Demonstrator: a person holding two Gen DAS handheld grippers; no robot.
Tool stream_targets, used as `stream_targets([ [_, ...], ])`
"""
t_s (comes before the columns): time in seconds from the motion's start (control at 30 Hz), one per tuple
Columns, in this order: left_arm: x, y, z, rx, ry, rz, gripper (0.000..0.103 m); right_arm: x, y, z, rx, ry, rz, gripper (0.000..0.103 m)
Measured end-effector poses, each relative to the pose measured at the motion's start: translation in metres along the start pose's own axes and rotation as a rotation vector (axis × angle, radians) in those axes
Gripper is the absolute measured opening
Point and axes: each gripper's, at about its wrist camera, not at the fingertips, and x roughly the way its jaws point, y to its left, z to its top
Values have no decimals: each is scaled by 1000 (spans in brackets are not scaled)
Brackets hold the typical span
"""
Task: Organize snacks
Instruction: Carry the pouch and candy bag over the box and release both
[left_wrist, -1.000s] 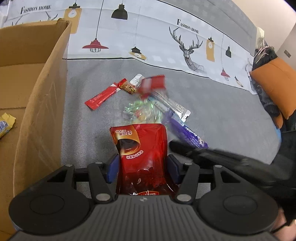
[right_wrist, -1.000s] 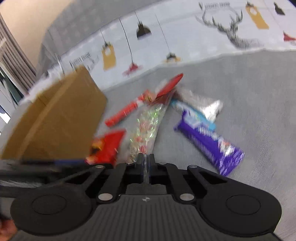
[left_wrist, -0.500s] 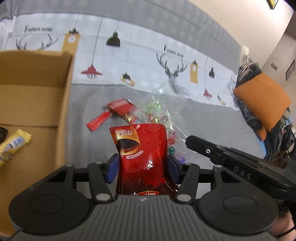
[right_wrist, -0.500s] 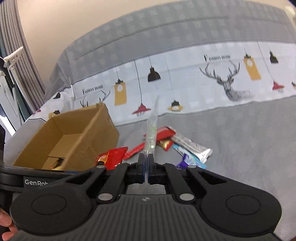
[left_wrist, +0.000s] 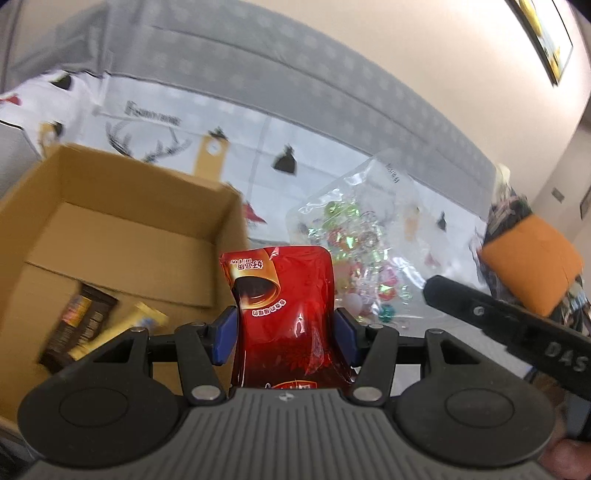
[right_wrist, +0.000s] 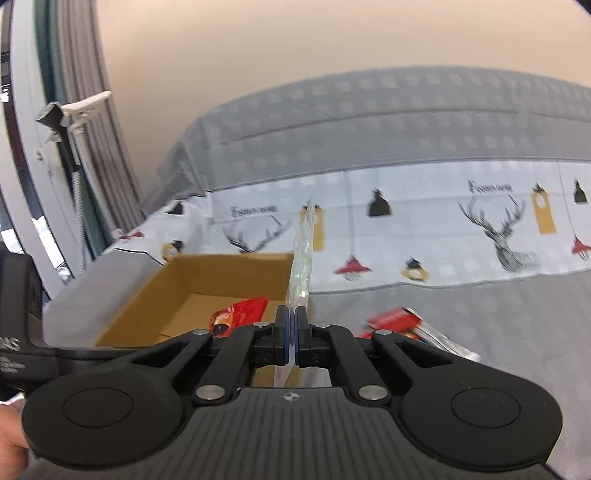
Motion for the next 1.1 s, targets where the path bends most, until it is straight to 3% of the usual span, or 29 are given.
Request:
stream_targets([
  [0.07, -14, 14, 8, -2, -49, 32, 61, 0, 18, 7, -18, -8, 22, 3],
  [0.17, -38, 37, 21, 24, -166, 166, 61, 1, 45, 18, -43, -18, 62, 3],
  [0.3, -58, 85, 32, -44, -212, 260, 61, 7, 81, 32, -84, -30, 120, 3],
  [0.43, -64, 123, 31, -155, -181, 257, 61, 21, 109, 39, -103, -27, 190, 3],
  [0.6, -54, 136, 29, -158, -115, 271, 61, 58, 123, 25, -95, 46, 215, 3],
  [0.77, -29, 149, 18, -153, -32, 269, 61, 100, 121, -9, -108, 164, 170, 3],
  [0.93, -15, 155, 16, -144, 5, 250, 61, 130, 100, -39, 35, 292, 164, 3],
  [1.07, -9, 153, 17, -124, 24, 237, 61, 138, 96, -50, 48, 311, 149, 4],
  [1.1, -8, 151, 16, -117, 29, 244, 63, 139, 97, -50, 43, 315, 134, 10],
])
